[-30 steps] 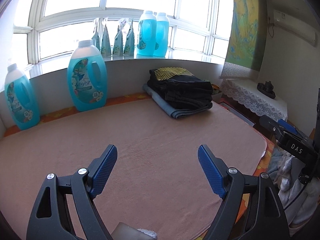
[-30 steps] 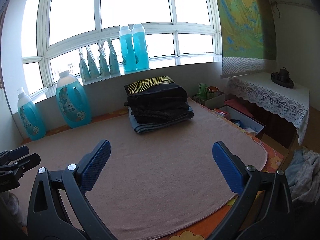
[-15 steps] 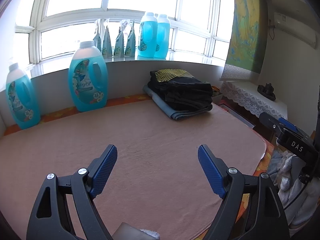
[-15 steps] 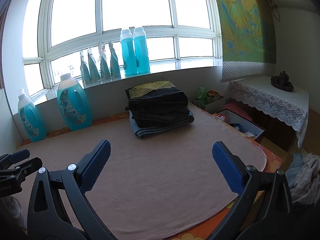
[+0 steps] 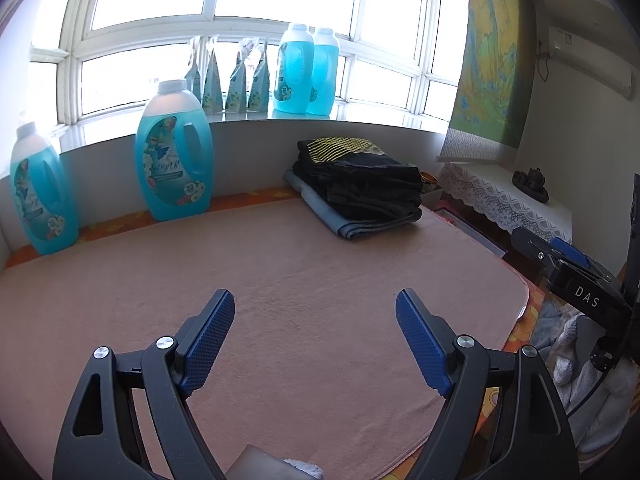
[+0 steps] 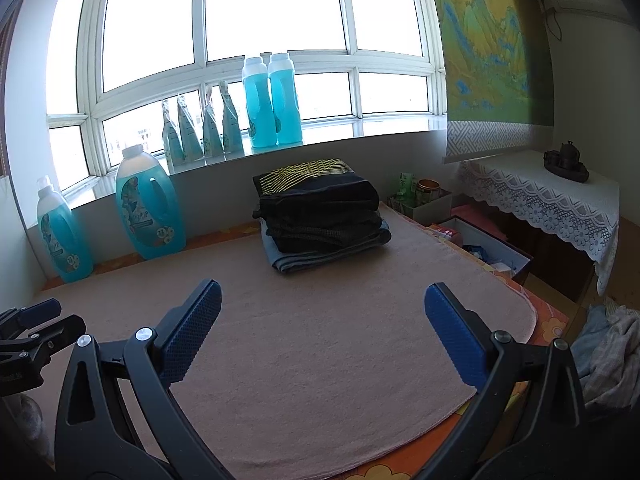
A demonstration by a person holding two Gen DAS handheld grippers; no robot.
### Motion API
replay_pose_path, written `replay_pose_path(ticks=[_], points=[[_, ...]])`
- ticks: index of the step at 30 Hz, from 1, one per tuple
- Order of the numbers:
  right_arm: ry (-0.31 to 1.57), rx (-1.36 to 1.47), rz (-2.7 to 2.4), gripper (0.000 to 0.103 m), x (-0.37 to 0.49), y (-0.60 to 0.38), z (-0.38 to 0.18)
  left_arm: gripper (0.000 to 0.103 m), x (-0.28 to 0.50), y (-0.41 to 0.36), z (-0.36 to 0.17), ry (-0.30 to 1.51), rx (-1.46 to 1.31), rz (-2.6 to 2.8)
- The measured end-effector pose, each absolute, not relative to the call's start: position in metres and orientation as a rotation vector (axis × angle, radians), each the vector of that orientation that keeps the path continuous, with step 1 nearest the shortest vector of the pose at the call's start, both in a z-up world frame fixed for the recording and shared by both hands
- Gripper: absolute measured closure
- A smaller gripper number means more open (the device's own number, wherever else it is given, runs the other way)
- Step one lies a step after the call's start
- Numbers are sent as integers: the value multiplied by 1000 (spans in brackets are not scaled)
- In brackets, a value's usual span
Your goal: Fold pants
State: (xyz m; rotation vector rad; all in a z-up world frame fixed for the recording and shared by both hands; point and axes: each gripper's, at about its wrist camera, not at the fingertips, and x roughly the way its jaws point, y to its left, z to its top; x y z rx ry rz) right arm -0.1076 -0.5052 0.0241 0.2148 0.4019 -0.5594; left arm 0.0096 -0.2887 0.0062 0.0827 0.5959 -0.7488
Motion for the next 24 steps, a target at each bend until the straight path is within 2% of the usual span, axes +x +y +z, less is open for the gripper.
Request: replay_pose_path(ticks=[24], points=[[409, 206, -540, 0, -98, -495, 23, 20, 4, -282, 7, 572, 49, -743]])
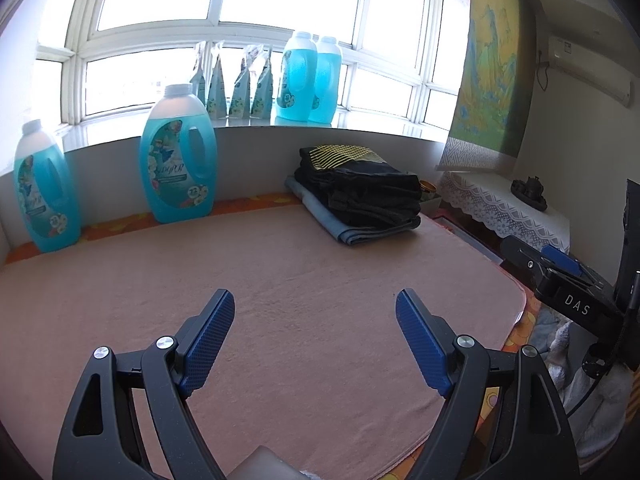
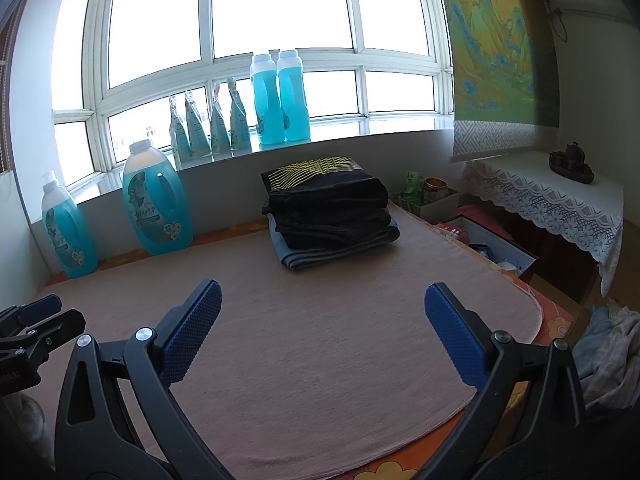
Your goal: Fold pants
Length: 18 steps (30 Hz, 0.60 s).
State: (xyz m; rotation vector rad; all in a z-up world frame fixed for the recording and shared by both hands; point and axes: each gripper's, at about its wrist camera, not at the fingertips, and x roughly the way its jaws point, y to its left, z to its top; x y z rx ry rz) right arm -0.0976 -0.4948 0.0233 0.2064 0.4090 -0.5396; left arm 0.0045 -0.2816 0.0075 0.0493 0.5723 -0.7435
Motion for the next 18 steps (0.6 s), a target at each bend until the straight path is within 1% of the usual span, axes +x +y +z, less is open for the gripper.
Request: replay_pose_path(ticks=[18], points=[[416, 207, -523, 0, -95, -491, 19, 20, 4, -277, 5, 568, 60, -721]])
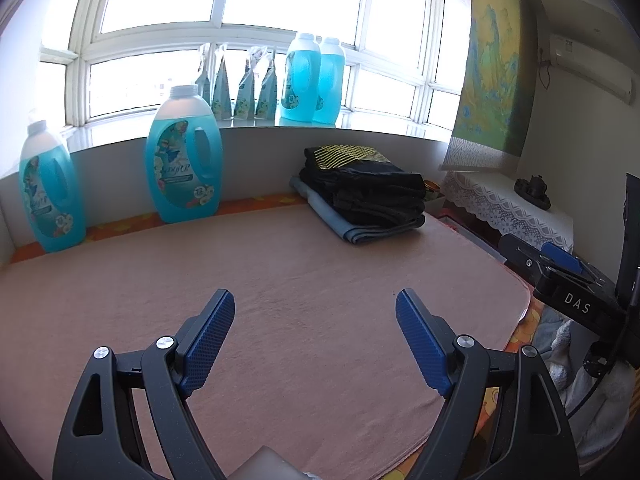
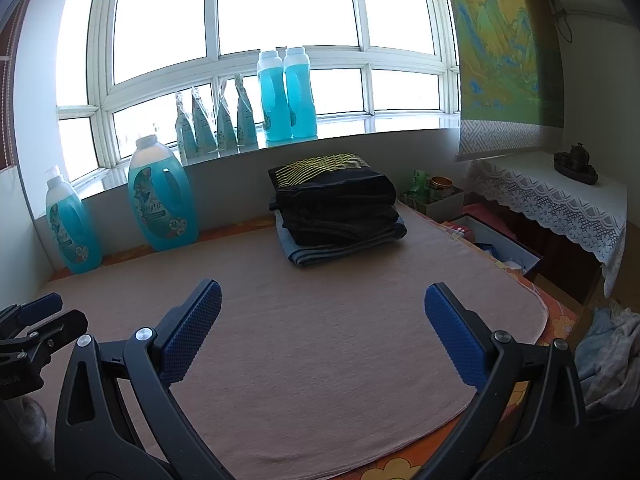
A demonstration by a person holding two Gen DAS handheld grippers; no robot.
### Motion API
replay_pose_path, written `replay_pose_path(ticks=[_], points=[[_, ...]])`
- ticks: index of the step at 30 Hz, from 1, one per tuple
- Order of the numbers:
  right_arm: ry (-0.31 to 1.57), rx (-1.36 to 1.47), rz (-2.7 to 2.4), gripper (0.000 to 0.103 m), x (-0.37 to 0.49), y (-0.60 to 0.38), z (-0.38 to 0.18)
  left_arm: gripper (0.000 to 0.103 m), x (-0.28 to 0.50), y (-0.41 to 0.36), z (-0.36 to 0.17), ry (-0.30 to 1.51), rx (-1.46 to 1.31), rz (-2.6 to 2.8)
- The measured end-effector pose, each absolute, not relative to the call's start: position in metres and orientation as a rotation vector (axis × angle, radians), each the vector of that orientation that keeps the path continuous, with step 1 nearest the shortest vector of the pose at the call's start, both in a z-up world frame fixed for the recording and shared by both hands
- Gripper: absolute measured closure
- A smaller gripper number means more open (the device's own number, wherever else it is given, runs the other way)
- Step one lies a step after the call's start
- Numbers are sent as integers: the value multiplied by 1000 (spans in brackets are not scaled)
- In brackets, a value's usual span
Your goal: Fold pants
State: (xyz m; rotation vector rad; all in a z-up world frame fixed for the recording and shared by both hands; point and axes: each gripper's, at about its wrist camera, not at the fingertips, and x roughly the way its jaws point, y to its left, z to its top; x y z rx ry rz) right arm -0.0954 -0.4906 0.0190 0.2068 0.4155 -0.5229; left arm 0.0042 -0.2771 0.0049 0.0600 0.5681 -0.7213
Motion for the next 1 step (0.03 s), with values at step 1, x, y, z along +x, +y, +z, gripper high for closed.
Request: replay_pose_path(ticks=[1], points=[[415, 206, -524, 0, -96, -490, 19, 20, 5, -277, 5, 573, 59, -718]])
